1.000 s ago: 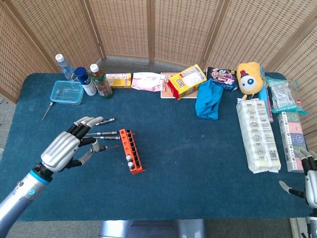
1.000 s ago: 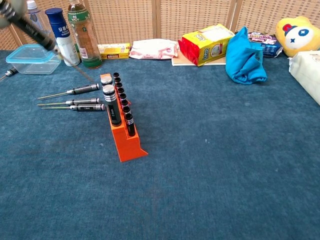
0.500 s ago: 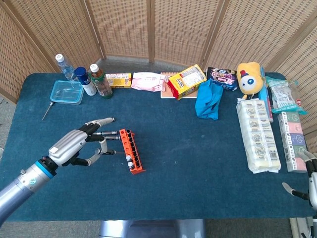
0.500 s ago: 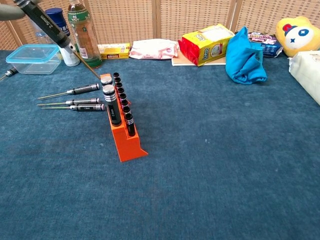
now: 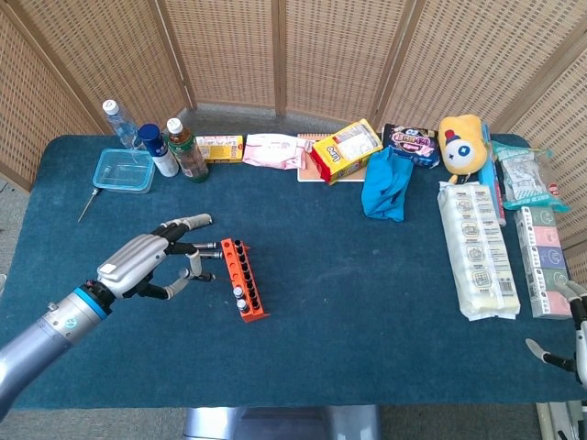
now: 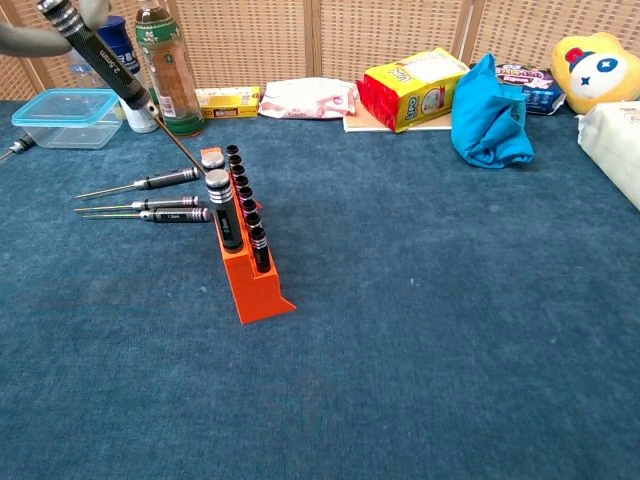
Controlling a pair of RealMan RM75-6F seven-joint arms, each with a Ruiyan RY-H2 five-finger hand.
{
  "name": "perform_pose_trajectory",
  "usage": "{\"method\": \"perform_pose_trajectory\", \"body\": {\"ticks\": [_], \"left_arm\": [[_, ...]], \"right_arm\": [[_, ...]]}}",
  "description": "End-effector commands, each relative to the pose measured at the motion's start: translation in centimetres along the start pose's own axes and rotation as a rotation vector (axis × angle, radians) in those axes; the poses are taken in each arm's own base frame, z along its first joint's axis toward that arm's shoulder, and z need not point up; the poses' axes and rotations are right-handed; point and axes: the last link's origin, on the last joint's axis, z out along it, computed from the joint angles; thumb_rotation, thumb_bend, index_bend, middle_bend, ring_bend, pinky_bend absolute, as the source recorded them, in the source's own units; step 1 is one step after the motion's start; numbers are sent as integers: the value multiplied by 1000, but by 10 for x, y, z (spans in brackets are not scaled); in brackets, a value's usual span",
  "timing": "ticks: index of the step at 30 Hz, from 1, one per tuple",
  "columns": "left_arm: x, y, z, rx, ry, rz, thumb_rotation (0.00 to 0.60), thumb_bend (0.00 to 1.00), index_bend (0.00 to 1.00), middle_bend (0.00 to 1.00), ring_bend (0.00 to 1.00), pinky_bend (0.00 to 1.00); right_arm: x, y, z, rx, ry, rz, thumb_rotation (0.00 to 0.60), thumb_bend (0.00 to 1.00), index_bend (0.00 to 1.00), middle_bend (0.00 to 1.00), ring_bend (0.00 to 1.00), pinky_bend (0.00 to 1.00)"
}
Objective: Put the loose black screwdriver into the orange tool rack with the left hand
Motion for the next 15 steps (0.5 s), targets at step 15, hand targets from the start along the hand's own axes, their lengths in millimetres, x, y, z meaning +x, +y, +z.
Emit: {"method": "perform_pose_trajectory", "body": {"ticks": [15], "left_arm": [[-9, -2, 8, 31, -28, 3, 600, 475, 576, 0, 0, 49]], "right_arm": [[0, 3, 0, -3, 4, 5, 550, 44, 111, 125, 99, 72]]}}
